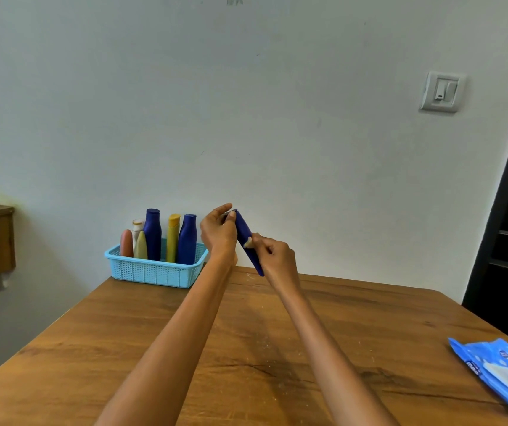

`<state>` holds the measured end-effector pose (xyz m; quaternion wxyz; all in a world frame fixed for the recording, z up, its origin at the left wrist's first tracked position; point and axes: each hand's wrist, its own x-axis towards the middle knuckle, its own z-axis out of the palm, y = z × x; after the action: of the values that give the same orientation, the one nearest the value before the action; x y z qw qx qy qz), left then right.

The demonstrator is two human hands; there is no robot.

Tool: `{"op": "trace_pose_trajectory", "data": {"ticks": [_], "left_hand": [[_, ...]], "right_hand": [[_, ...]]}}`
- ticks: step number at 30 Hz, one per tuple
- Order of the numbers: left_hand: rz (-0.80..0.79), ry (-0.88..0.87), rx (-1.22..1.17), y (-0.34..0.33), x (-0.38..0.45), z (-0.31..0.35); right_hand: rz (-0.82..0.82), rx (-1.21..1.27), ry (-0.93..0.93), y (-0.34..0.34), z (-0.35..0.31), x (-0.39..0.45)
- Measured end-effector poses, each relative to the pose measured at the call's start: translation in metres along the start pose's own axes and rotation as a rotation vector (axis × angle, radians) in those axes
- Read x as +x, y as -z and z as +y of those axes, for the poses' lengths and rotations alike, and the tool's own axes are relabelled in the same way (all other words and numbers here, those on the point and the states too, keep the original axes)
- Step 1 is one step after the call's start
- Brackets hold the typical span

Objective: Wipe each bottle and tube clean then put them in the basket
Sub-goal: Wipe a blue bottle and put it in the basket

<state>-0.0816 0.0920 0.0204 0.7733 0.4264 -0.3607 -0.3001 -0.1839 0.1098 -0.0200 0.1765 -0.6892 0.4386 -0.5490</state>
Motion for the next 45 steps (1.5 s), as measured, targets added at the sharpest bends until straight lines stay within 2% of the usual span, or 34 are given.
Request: {"op": "trace_pose_trajectory", "data": {"ticks": [5, 12, 18, 25, 36, 39, 45], "left_hand": [[0.044, 0.1, -0.131, 0.01, 0.012, 0.003], [0.016, 0.104, -0.186, 0.014, 0.02, 0.005], [-0.15, 0.101, -0.181, 0.017, 0.018, 0.006], [-0.375, 0.055, -0.069, 0.009, 0.009, 0.007], [-0.652, 0.12, 0.064, 0.007, -0.007, 0.0], [-0.664, 0.104, 0.101, 0.006, -0.01, -0.006], [-0.676, -0.051, 0.32, 0.008, -0.009, -0.022]], "right_hand": [[0.023, 0.02, 0.178, -0.003, 0.016, -0.01], [0.09, 0.053, -0.008, 0.006, 0.044, -0.013], [0.084, 0.16, -0.1, 0.005, 0.045, -0.01], [0.11, 0.278, -0.132, 0.009, 0.039, -0.007], [0.247, 0.363, -0.01, 0.014, 0.014, 0.008], [0.271, 0.359, -0.023, 0.014, 0.016, 0.01], [0.247, 0.265, -0.114, 0.016, 0.027, 0.009]]}}
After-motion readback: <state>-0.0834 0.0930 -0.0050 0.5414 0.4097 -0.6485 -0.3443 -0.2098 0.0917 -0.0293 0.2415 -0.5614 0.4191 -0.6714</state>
